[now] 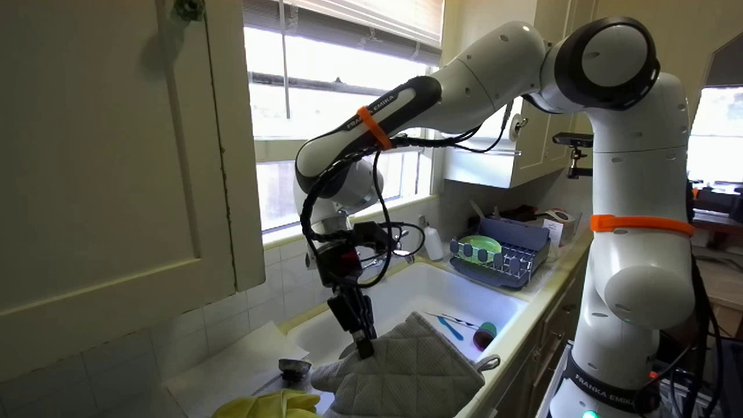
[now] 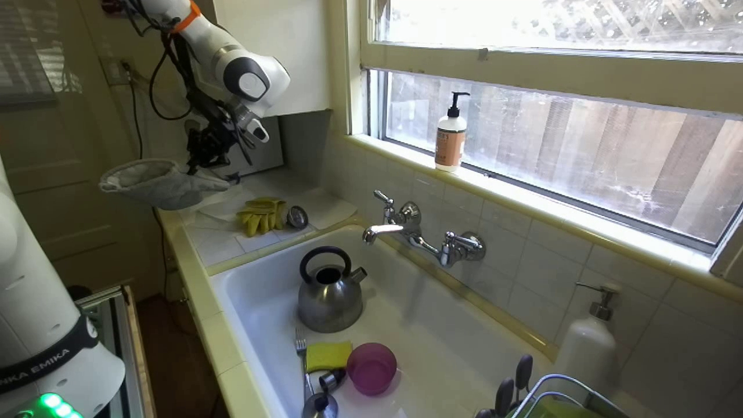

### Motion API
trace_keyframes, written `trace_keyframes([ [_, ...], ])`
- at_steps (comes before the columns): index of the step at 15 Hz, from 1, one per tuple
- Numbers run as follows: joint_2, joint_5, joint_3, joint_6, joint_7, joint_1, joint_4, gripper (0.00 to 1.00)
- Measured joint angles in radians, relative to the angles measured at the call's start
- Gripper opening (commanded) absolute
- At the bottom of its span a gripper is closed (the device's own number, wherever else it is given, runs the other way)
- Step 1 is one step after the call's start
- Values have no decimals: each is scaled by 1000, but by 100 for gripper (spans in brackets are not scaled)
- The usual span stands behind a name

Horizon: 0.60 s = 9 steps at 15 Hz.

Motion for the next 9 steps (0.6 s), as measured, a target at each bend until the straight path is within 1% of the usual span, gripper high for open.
trace_keyframes([
  [2, -18, -6, -28, -28, 80, 0, 0, 3],
  [4, -35, -17, -53, -29, 173, 2, -1, 3],
  [9, -83, -45, -86, -29, 374, 4, -7, 3],
])
